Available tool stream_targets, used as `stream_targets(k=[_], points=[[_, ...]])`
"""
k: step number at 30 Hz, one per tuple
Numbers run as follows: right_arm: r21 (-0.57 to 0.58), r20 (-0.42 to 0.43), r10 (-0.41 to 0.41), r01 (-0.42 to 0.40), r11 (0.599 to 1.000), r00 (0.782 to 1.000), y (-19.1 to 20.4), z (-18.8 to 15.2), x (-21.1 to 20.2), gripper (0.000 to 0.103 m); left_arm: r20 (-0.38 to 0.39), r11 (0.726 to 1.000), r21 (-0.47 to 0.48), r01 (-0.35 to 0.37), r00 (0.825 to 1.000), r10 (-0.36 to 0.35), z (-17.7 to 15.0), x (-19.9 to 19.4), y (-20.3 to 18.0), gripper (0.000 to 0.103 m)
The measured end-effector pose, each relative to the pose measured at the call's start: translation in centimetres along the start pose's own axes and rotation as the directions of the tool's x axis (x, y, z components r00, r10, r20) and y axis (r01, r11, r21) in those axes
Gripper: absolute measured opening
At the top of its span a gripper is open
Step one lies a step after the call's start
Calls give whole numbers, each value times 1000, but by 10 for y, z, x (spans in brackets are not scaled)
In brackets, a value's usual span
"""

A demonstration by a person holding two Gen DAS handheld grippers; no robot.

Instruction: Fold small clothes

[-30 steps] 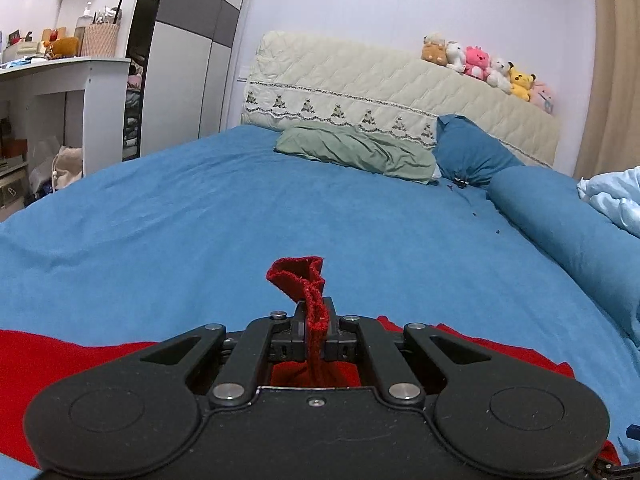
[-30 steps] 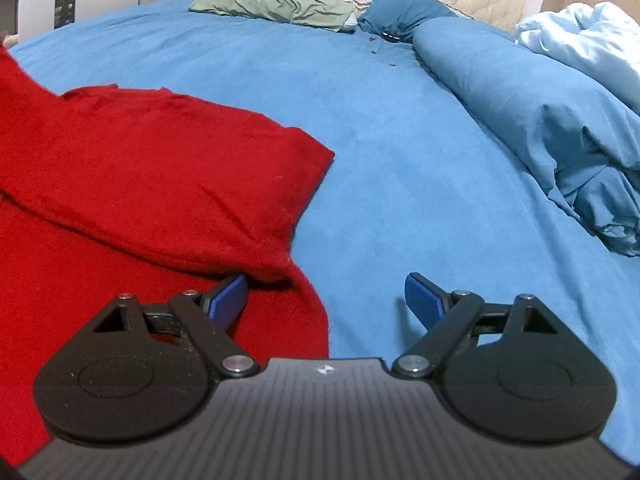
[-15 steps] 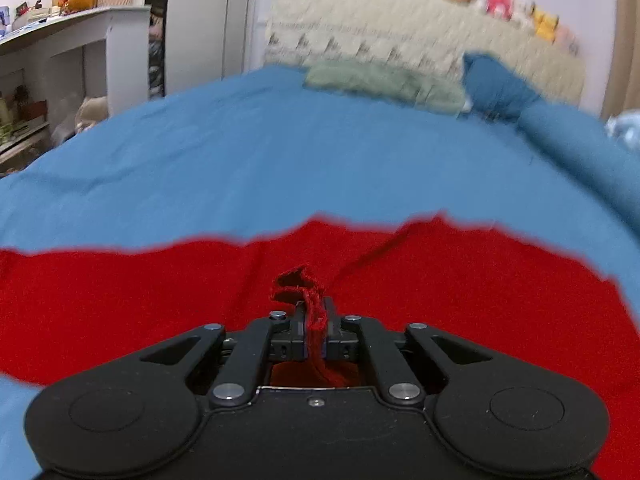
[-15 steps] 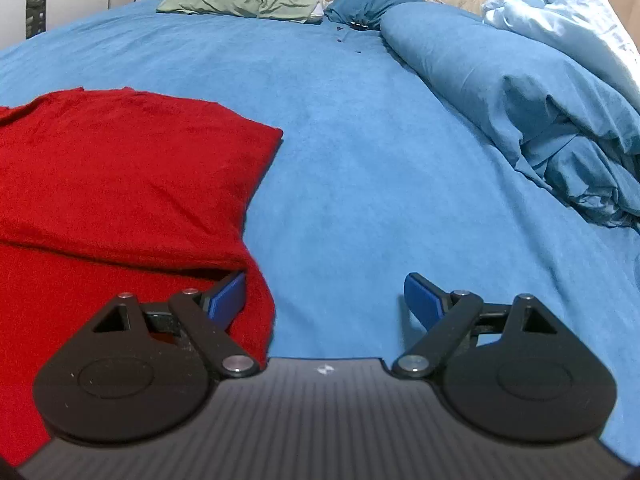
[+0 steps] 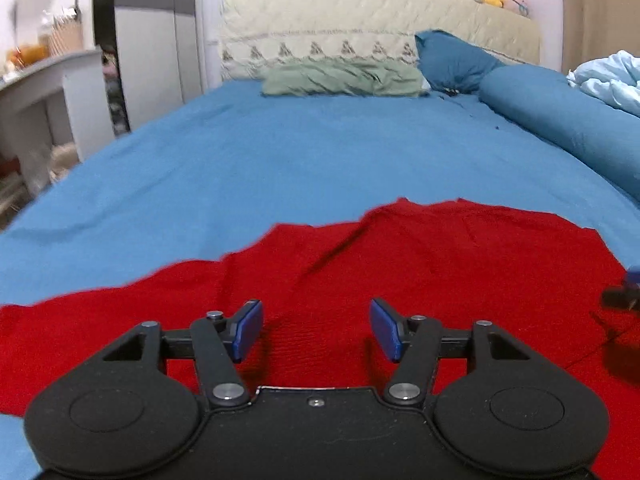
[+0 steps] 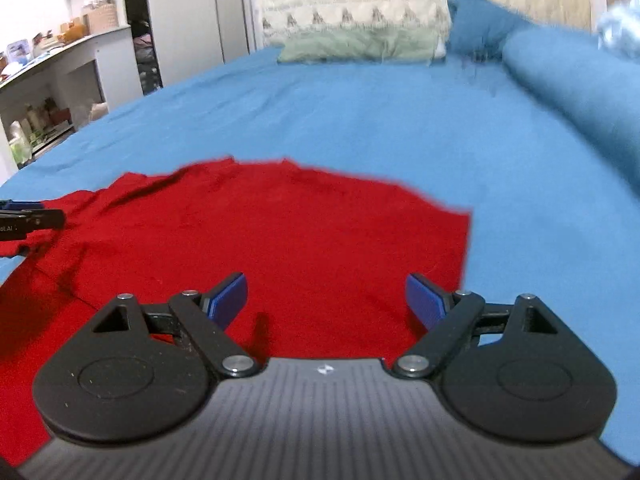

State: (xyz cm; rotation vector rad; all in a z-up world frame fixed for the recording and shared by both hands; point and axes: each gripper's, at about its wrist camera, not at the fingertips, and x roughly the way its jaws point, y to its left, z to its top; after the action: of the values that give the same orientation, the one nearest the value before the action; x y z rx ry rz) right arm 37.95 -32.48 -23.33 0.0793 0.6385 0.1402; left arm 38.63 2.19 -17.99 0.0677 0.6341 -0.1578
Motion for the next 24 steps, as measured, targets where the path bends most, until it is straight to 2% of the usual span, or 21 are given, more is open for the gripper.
stream_targets(k=[2, 4, 6, 9, 11, 14, 16, 17, 21, 24], points=[[40, -44, -28, 30, 999, 999, -11, -13, 14, 101, -42, 1000, -18, -8, 999, 7, -2, 18, 5, 64], [82, -1, -6, 6, 997, 1000, -23, -24, 4, 101, -76, 999, -47, -18, 997, 15, -7, 28, 12, 64], [75, -15, -5, 6, 997, 1000, -26, -26, -6, 101, -54, 998, -69, -8, 999, 4, -11, 17, 17, 64], [18, 11, -27, 27, 999, 1000, -23, -19, -20, 102, -10, 999, -49, 1, 1000, -2, -16, -1, 14, 65], [14, 34, -4, 3, 1000, 999, -23, -5, -17, 102, -19, 998, -54, 22, 1000, -23, -12, 1, 10, 66], [53, 31, 43, -45, 998, 999, -27, 16, 8, 102, -64, 996, -88, 19, 998, -24, -10, 19, 5, 66], [91, -20, 54, -52, 994, 998, -36, 26, 36, 101, -72, 994, -112, 23, 997, -31, -13, 23, 8, 66], [97, -42, 32, -28, 995, 999, -40, 30, 51, 101, -71, 994, -110, 25, 997, -33, -14, 23, 8, 66], [63, -18, -84, 85, 994, 996, -58, 41, 76, 101, -71, 993, -109, 36, 997, -43, -15, 21, 12, 66], [109, -16, -90, 91, 990, 996, -67, 46, 83, 101, -69, 994, -107, 33, 997, -40, -15, 23, 10, 66]])
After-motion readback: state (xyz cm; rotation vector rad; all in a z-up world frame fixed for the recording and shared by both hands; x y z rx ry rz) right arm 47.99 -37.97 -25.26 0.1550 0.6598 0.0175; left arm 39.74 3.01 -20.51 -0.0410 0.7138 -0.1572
